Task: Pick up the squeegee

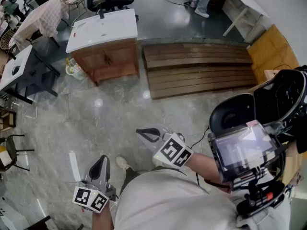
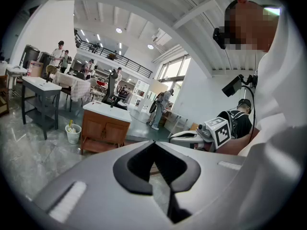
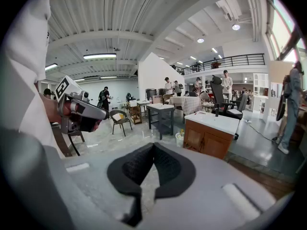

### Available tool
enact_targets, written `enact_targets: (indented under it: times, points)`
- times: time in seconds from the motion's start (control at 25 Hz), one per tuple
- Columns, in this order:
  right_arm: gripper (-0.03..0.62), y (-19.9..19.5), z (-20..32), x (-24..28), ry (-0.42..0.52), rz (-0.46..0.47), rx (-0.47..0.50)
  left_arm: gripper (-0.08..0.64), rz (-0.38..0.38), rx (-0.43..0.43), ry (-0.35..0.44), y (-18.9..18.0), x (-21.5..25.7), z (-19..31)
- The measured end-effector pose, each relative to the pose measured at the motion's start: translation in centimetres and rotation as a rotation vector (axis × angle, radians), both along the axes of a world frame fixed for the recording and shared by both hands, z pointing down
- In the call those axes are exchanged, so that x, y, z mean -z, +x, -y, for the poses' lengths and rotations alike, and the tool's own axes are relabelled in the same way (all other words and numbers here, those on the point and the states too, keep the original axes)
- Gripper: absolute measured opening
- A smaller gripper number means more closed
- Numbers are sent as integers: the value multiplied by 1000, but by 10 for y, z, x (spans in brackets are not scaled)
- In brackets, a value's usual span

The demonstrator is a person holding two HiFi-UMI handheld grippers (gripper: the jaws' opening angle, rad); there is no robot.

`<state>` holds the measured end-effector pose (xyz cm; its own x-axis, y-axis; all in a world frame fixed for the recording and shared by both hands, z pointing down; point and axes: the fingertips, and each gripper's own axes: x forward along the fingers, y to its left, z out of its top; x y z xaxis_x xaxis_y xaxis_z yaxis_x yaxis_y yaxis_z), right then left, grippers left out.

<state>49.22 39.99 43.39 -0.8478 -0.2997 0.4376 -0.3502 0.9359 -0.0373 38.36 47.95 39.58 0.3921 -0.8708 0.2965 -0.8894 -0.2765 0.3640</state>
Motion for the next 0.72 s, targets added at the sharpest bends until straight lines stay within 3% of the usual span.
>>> enact_targets:
  times: [0.32,0.56,0.72]
  points:
    - [3,-95,15,10,30,-7,-13,8,22,-38,48,-92,13,20]
    - [3,-176,9,20,60,-6,-24,8,89,-44,55,-178,17,10]
    - [9,-214,9,23,54,11,-53,8,127,-89,34,-213,5,12]
